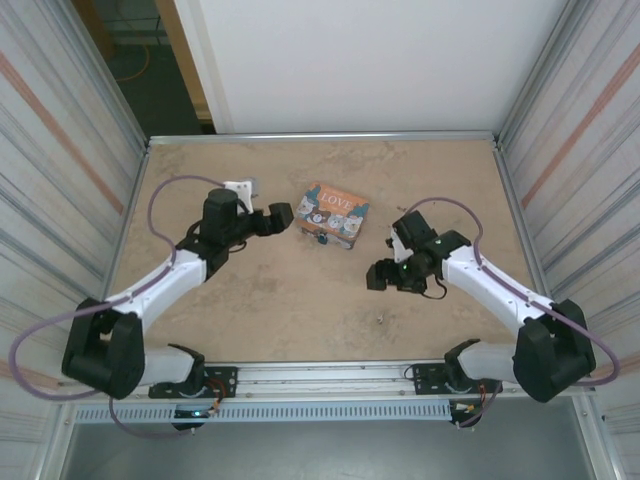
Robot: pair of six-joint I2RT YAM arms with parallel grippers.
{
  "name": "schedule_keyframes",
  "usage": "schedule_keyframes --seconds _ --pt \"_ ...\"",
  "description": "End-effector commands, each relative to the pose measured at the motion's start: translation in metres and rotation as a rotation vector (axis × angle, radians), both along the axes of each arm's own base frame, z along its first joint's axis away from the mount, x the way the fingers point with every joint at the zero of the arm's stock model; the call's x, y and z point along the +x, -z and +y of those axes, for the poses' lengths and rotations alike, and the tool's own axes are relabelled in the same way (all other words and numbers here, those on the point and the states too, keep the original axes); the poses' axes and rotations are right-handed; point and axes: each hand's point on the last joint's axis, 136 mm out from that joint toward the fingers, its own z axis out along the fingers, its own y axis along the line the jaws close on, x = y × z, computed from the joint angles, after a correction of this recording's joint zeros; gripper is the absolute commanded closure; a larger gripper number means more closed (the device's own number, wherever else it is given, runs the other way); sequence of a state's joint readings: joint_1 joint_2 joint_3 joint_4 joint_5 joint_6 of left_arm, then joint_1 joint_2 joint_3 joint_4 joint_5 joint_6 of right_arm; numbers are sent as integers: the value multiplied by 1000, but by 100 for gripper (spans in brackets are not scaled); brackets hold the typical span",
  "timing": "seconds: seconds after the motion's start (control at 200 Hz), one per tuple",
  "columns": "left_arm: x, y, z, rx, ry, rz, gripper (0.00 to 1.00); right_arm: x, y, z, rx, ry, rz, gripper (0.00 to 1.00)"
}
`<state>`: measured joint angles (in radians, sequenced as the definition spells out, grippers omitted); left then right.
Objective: Unlock the padlock with the key
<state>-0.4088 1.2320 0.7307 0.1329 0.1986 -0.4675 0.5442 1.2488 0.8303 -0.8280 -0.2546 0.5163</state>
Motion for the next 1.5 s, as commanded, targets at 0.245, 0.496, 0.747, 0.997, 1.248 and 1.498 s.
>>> schedule_keyframes --seconds 0.245,0.496,0.747,0.997,1.248,1.498 --pt "-24 12 32 83 -105 -29 3 -42 30 4 -183 -51 138 45" --pt "-23 13 33 92 -108 -33 3 -41 52 13 -213 -86 175 56" --pt "-23 14 35 95 -117 -37 2 -41 62 11 -252 -98 200 65" --pt "-22 12 36 99 -121 -42 2 -42 67 6 -283 -99 210 68" --pt "-22 13 37 102 -123 -41 2 -40 70 3 -288 -100 208 70" --pt "-22 14 37 103 -126 -38 2 -36 74 4 -278 -104 213 72"
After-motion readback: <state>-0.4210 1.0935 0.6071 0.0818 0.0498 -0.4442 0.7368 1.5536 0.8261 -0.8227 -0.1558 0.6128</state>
